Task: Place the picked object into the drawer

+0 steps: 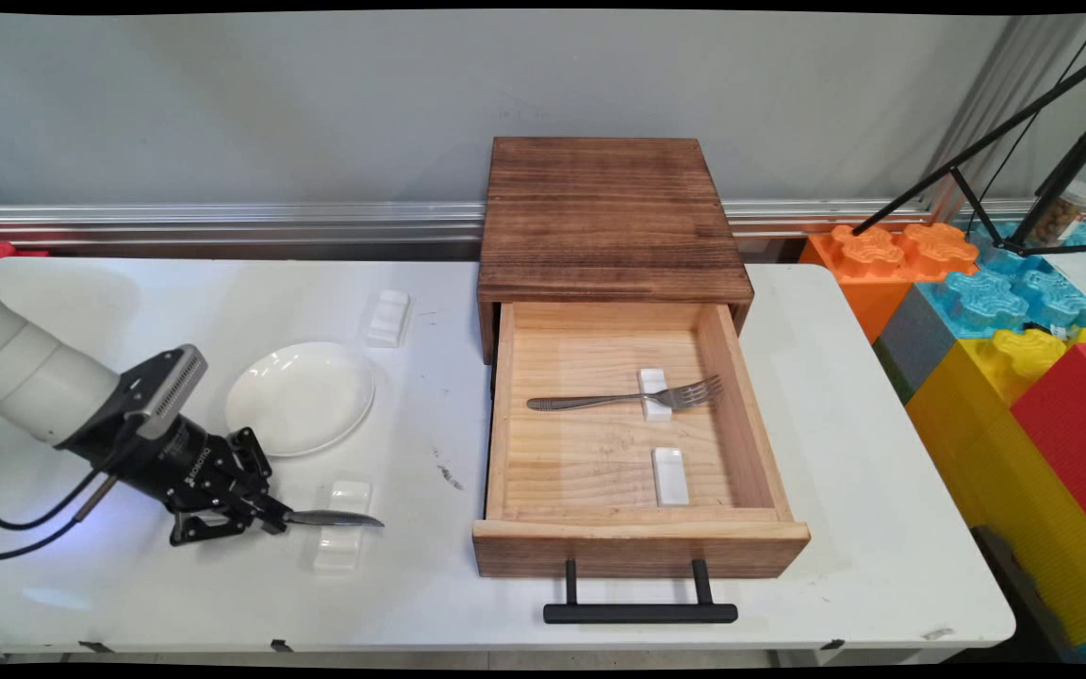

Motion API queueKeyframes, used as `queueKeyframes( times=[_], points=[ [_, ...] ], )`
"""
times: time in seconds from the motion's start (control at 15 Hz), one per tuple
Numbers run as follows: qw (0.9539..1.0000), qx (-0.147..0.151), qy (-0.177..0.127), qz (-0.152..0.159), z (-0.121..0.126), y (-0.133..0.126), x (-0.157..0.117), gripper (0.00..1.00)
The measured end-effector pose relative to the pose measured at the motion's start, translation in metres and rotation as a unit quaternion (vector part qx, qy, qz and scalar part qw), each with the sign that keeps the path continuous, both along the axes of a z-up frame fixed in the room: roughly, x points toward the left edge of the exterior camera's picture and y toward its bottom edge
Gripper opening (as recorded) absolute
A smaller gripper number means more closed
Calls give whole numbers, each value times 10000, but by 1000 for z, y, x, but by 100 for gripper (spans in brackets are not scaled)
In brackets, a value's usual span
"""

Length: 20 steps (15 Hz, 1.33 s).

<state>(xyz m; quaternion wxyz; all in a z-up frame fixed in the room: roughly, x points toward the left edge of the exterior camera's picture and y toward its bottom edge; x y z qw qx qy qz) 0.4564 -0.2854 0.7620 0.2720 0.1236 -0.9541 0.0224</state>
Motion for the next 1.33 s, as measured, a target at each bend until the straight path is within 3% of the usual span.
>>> queueKeyframes(
  times=[0.47,0.73,1.33],
  points=[
    [9996,191,67,175,40,-4,-8,0],
    [9989,290,54,373,75,-6,-15,0],
    [9971,248,81,716,138,-22,-50,0]
  ],
)
